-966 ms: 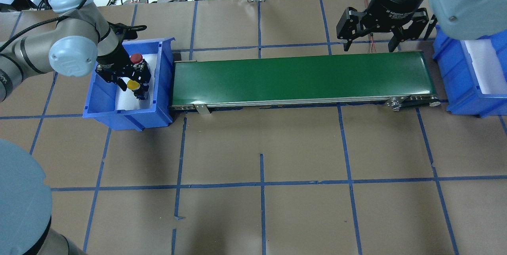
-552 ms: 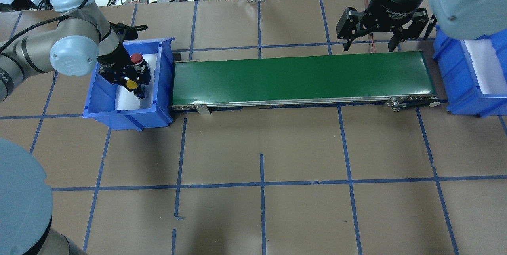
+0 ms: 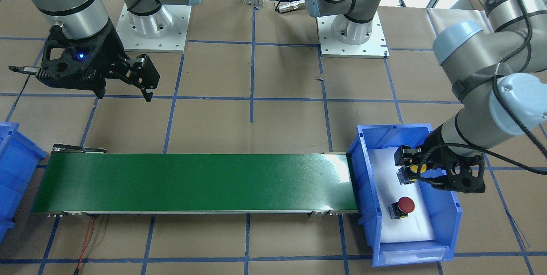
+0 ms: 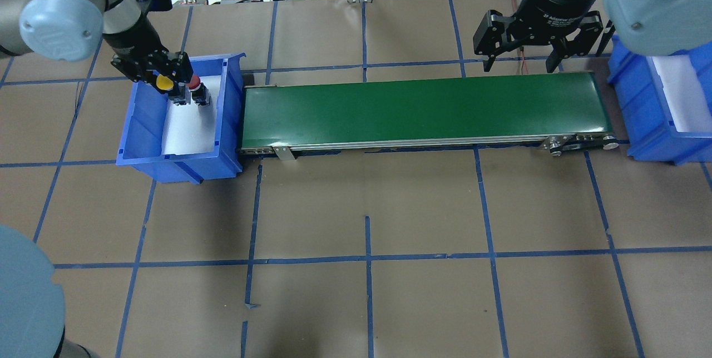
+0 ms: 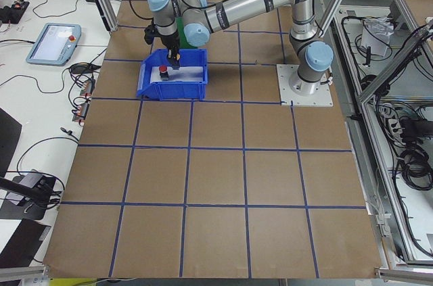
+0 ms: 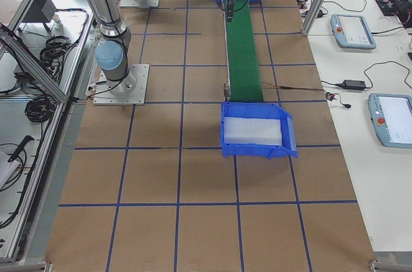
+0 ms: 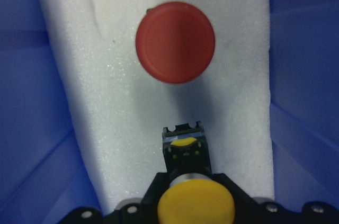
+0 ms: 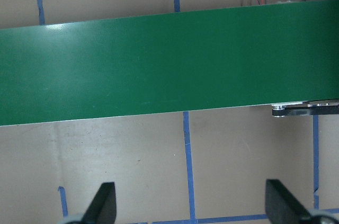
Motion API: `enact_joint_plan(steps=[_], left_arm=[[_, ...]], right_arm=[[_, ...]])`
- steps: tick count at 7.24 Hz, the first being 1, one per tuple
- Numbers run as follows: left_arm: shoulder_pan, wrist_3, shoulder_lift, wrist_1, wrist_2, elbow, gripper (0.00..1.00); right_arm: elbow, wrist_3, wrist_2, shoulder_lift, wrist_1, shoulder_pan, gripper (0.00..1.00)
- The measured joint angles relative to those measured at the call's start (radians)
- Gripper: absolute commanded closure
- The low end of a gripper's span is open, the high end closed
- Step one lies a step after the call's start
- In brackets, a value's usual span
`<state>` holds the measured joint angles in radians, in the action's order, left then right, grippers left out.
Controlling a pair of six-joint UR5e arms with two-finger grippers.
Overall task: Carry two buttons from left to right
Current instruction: 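Lift the yellow button and carry it onto the conveyor belt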
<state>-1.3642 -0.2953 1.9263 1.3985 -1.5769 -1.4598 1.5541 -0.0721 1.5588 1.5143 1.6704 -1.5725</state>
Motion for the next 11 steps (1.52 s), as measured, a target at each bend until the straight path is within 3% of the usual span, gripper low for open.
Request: enact_joint_plan(steps=[4, 9, 10, 11], left_arm=[[-0.149, 0.196, -0.013, 0.078, 0.046, 0.082, 0.74], [-0.292, 0.272, 0.141, -0.029, 0.036, 0.073, 0.69], [-0.296, 0.272, 0.156, -0.053, 0.036, 0.068, 0.46], [-0.298, 0.272, 0.163, -0.068, 0.036, 0.062, 0.10]], right_arm=[[-0.001, 0.000, -0.003, -0.003, 0.000, -0.001, 0.00], [0.003, -0.001, -0.006, -0.005, 0.000, -0.007, 0.00], [0.004, -0.001, -0.006, -0.005, 0.000, -0.007, 0.00], [0.003, -0.001, -0.006, -0.005, 0.000, -0.008, 0.00]])
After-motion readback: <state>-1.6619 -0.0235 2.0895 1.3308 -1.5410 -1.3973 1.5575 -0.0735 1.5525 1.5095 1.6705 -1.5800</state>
